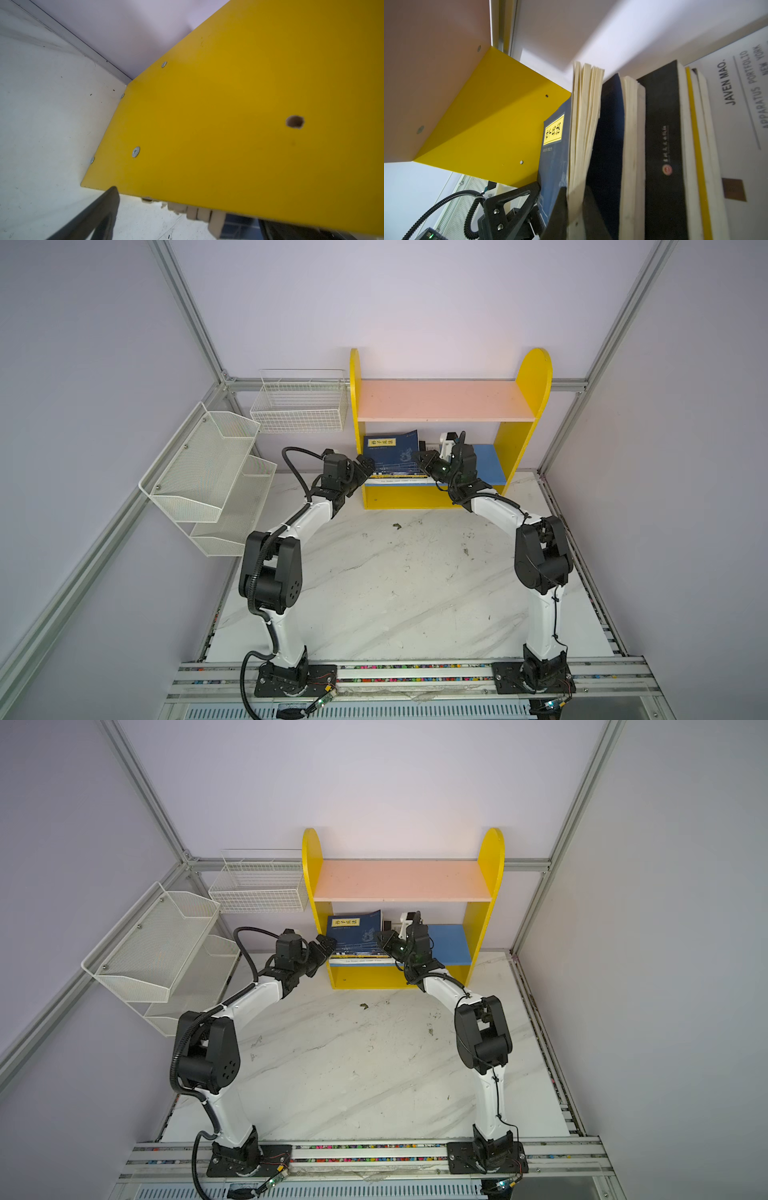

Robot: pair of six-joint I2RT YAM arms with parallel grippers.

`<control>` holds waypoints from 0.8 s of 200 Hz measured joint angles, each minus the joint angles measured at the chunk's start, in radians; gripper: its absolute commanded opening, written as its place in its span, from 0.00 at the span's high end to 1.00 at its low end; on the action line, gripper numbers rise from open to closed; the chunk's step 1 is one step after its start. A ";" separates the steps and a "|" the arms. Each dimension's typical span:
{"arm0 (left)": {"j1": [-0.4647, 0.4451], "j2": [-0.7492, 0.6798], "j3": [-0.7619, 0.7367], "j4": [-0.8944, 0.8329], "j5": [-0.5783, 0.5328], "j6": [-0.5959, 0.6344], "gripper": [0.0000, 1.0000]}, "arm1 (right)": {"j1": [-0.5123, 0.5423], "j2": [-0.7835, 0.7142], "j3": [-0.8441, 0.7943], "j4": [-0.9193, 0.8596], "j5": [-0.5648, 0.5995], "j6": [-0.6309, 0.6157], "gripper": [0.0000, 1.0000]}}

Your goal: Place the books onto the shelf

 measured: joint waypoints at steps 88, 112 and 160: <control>-0.009 0.013 0.024 -0.039 -0.060 -0.002 0.00 | 0.015 0.006 0.063 -0.148 0.053 -0.104 0.62; -0.010 0.015 0.026 -0.037 -0.066 -0.003 0.00 | 0.031 0.008 0.116 -0.223 0.105 -0.176 0.51; -0.013 0.017 0.026 -0.035 -0.075 -0.019 0.00 | 0.044 0.008 0.173 -0.329 0.203 -0.292 0.40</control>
